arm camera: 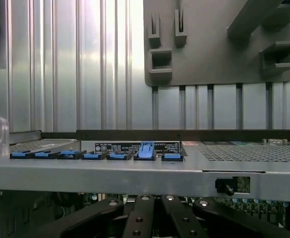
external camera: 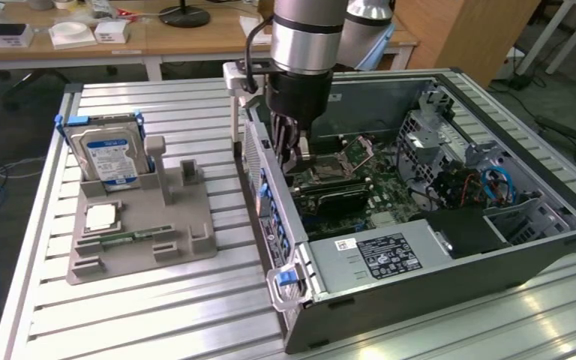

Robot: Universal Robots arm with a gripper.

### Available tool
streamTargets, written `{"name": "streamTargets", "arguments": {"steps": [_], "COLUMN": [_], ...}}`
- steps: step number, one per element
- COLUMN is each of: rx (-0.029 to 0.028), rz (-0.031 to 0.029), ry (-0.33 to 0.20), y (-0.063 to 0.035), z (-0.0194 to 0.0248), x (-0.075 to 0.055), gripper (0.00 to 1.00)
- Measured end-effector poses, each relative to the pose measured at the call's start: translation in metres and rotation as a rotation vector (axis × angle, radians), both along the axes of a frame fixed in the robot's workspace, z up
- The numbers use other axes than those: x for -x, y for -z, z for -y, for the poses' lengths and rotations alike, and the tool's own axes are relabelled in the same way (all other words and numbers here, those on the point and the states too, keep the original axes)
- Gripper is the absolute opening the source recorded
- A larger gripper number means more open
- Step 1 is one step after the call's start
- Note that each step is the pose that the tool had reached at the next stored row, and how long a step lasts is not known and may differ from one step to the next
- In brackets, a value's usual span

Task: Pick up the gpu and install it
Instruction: 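Press down on the gpu until it lock into place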

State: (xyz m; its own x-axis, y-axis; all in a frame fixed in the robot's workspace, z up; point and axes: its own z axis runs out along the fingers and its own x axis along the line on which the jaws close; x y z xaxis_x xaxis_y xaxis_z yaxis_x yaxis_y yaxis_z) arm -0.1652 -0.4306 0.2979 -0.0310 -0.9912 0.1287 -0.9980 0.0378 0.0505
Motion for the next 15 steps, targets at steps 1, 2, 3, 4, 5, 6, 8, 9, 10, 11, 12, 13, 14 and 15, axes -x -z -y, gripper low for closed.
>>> {"name": "streamTargets", "arguments": {"steps": [1,2,3,4,5,6,8,9,10,11,12,13,14,15], "rx": [-0.001,-0.0023,-0.0041,-0.0024,-0.0009,-0.0009,-0.0005,-0.0003,0.0,0.0,-0.0001,-0.0002,-0.0003,-0.0002], "rz": [0.001,0.002,0.003,0.0025,0.0019,0.0021,0.0029,0.0028,0.0026,0.0028,0.0028,0.0029,0.0029,0.0028], "ry": [0.0,0.0,0.0,0.0,0.0,0.0,0.0,0.0,0.0,0.0,0.0,0.0,0.0,0.0], "y": [-0.0005,-0.0017,-0.0036,-0.0075,-0.0101,-0.0112,-0.0121,-0.0122,-0.0124,-0.0122,-0.0119,-0.0115,-0.0112,-0.011], "z": [-0.0001,-0.0002,-0.0003,-0.0003,-0.0002,-0.0002,-0.0001,-0.0001,-0.0001,-0.0001,-0.0001,-0.0001,-0.0001,-0.0001], "x": [0.0,0.0,0.0,0.0,0.0,0.0,0.0,0.0,-0.001,-0.002,-0.003,-0.005,-0.007,-0.01], "gripper": [0.1,0.1,0.1,0.1,0.1,0.1,0.1,0.1,0.1,0.1,0.1,0.1,0.1,0.1]}}
